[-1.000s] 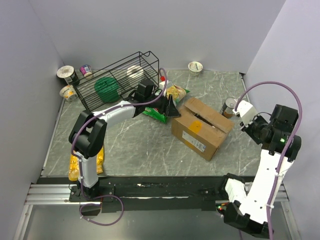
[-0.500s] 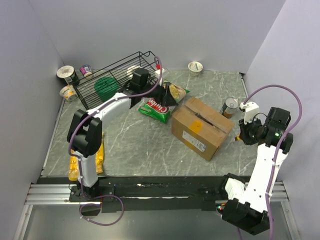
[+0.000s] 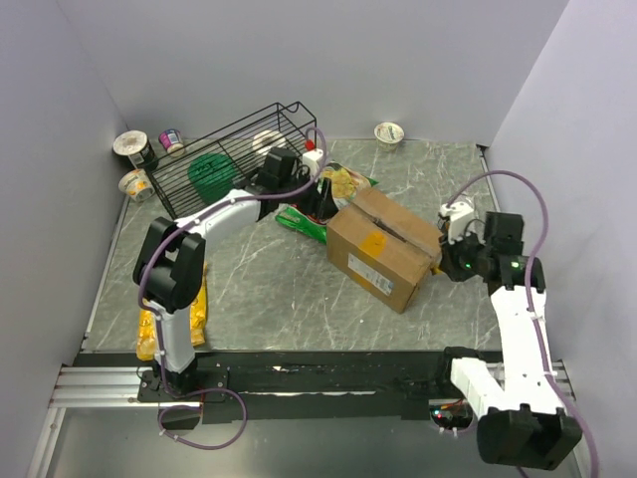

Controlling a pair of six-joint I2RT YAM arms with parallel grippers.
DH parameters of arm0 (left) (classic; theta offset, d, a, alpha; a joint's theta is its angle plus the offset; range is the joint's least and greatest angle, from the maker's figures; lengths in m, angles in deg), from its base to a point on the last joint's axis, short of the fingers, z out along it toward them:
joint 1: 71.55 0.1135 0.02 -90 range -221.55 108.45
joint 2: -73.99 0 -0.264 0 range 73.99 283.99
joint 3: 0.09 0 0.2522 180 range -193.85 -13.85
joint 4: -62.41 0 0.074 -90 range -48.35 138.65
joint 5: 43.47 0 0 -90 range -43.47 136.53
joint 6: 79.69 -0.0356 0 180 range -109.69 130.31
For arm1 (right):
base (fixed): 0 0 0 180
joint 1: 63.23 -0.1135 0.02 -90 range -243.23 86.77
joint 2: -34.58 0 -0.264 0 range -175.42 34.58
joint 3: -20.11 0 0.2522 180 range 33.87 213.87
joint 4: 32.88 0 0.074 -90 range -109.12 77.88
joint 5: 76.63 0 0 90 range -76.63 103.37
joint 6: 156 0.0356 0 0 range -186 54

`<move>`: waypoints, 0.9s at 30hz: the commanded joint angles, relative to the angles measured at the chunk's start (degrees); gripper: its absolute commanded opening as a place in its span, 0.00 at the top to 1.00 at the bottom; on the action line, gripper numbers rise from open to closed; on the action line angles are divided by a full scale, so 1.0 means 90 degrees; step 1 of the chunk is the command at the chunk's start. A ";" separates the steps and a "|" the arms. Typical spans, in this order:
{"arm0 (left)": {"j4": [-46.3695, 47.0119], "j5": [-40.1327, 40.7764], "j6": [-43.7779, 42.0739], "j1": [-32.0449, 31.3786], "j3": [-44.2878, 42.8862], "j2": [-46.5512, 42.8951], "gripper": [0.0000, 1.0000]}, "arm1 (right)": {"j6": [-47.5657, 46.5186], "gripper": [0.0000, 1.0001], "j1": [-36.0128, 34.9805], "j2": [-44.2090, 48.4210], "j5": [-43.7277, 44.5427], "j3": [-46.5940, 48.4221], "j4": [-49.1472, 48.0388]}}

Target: Unpack the express box

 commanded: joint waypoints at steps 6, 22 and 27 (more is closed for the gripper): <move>-0.0672 -0.0670 -0.0938 -0.0461 0.1045 -0.1168 0.37 | 0.0591 1.00 -0.0835 -0.0233 -0.0304 -0.0289 -0.1136; -0.4530 0.0404 -0.3066 0.0223 0.0336 -0.2146 0.30 | 0.1088 1.00 -0.0272 -0.0947 0.0330 0.1018 -0.0404; -0.4319 -0.0258 -0.3301 0.0252 -0.0845 -0.2185 0.20 | 0.2219 1.00 0.1505 -0.0673 -0.0155 0.1810 -0.0316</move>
